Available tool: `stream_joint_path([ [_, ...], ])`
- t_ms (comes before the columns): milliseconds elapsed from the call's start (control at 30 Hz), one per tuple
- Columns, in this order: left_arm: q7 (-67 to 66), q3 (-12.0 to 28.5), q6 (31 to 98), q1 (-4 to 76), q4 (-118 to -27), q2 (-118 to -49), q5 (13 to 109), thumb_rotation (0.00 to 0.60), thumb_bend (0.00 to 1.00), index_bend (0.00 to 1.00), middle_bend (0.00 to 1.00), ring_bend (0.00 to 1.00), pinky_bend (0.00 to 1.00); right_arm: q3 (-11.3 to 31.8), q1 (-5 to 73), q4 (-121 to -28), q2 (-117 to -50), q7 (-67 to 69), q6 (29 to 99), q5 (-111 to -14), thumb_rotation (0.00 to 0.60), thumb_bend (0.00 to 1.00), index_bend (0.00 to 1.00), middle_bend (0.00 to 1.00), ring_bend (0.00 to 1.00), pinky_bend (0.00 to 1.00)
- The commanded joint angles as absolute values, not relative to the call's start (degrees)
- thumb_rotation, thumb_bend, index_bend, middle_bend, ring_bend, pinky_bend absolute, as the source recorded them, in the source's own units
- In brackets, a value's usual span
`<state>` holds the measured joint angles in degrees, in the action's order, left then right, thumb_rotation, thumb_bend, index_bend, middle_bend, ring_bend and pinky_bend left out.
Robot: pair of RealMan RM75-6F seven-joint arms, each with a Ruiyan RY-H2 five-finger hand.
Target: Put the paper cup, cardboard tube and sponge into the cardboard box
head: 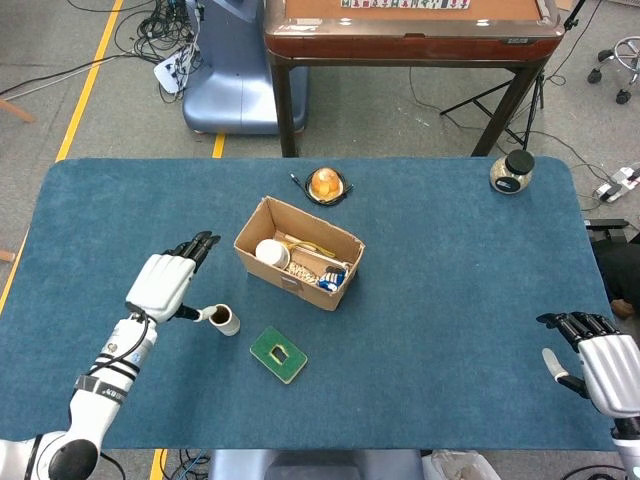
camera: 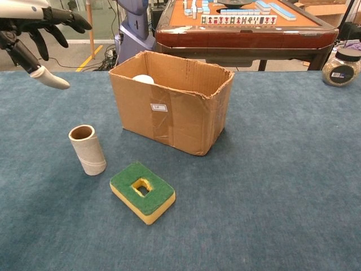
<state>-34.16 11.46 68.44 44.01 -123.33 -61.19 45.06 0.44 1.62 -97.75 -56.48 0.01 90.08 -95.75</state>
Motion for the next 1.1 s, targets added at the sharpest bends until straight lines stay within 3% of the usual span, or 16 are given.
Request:
stream_joint_path([
  [33, -32.17, 8.98, 70.76, 40.65, -125.68, -58.63, 50.17, 0.600, 0.11, 0.19, 0.07, 0.17, 0.31, 0.39, 1.59, -97.75, -56.48, -0.01, 90.09, -95.78, 0.600, 0.38, 0.34, 0.41, 0.33, 0.37],
  [167, -29.97, 6.25, 72.15, 37.20, -126.41, -56.78, 55.25, 0.600, 0.11, 0.31, 0.08, 0.17, 0.30, 0.42, 1.55, -97.72, -56.51, -0.03, 90.18, -95.70, 0.600, 0.38, 0.34, 0.41, 0.33, 0.37],
  [533, -26.08, 1.77, 73.33, 31.54, -122.07, -60.05, 62.63, 0.600, 0.11, 0.42, 0.08, 0.13, 0.27, 0.60, 1.72, -97.81, -56.53, -0.19, 89.78, -95.09, 0.600, 0.38, 0.34, 0.41, 0.33, 0.37],
  [1100, -22.75, 2.76, 69.92, 30.70, -112.37, -68.63, 65.05, 0.600, 0.11, 0.44, 0.05, 0.09, 0.22, 0.57, 1.88, -97.83, -56.29, -0.14, 89.32, -94.85, 0.600, 0.38, 0.34, 0.41, 0.33, 0.37],
])
